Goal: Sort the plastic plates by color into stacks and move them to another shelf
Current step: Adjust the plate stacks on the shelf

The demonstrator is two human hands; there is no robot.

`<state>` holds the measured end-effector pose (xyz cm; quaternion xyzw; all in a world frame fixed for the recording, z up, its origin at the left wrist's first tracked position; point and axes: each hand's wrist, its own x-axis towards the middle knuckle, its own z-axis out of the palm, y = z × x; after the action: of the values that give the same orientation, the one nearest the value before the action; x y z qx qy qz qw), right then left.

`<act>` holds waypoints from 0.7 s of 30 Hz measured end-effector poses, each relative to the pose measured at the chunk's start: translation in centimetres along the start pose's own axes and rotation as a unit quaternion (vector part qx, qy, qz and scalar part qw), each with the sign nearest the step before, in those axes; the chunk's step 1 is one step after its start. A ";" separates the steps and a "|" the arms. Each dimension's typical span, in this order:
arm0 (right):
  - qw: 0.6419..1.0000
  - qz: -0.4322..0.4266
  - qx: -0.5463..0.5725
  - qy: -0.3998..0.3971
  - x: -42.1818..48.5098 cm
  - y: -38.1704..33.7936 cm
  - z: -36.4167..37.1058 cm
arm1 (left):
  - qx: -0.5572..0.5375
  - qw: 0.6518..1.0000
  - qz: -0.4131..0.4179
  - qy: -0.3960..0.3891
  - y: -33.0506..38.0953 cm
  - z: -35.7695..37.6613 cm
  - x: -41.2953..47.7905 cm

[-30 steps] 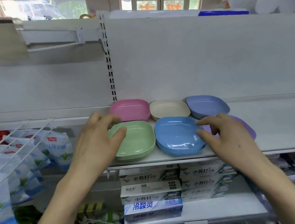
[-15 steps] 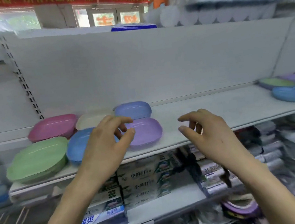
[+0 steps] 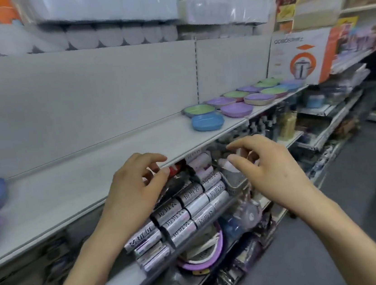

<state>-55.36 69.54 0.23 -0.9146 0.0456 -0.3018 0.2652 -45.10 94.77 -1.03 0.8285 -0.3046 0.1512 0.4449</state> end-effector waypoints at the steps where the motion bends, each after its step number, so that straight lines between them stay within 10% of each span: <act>1: 1.000 0.006 0.001 0.006 0.0 1.1 -0.7 | 0.000 1.000 0.004 -0.007 0.5 1.3 0.8; 21: 0.999 0.011 -0.018 -0.027 17.2 19.4 0.8 | -0.004 1.000 -0.026 0.015 -3.5 18.5 20.4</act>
<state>-39.41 49.16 -1.17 -0.9264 0.0542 -0.2733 0.2535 -27.59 73.36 -2.94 0.8319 -0.2771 0.1513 0.4564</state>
